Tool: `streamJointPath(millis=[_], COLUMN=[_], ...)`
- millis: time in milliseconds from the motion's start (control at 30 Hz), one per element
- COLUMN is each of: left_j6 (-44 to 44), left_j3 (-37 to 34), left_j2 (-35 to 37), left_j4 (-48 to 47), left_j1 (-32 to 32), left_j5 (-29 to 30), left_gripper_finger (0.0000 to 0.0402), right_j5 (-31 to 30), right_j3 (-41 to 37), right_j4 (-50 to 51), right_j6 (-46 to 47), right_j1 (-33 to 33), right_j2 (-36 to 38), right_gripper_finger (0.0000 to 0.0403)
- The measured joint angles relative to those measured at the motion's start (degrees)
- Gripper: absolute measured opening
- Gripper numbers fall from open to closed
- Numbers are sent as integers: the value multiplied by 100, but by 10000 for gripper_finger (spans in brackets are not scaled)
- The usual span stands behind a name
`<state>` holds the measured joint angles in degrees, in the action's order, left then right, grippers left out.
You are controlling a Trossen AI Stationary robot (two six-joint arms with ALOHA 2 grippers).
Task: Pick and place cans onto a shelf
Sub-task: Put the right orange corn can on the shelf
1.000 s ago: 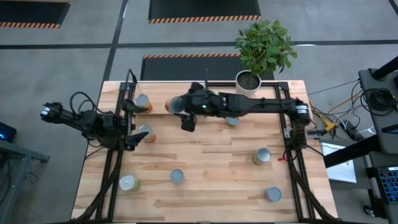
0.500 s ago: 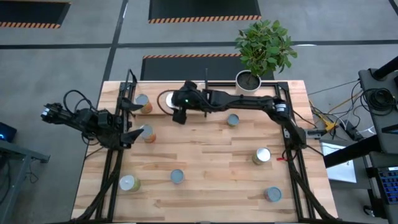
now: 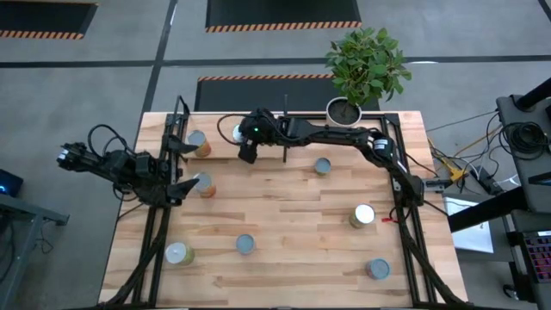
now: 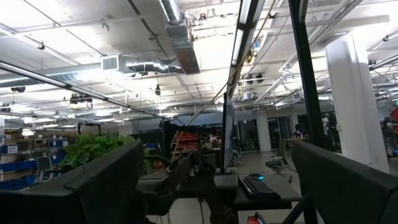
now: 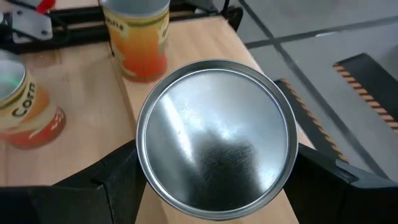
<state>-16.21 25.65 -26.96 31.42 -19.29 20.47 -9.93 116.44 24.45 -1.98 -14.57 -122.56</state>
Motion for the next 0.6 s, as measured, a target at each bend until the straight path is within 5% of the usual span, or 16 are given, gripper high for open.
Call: streamJointPath(millis=[600], left_j6=[17], left_j3=[2], left_j2=[-70], left_j4=[-16], left_j1=[0], left_j5=[0], left_gripper_finger=[391], right_j5=[311], right_j3=[-59], right_j4=[57], right_j6=[-5], right_j1=[0], right_j2=[-175], right_gripper_finger=[338])
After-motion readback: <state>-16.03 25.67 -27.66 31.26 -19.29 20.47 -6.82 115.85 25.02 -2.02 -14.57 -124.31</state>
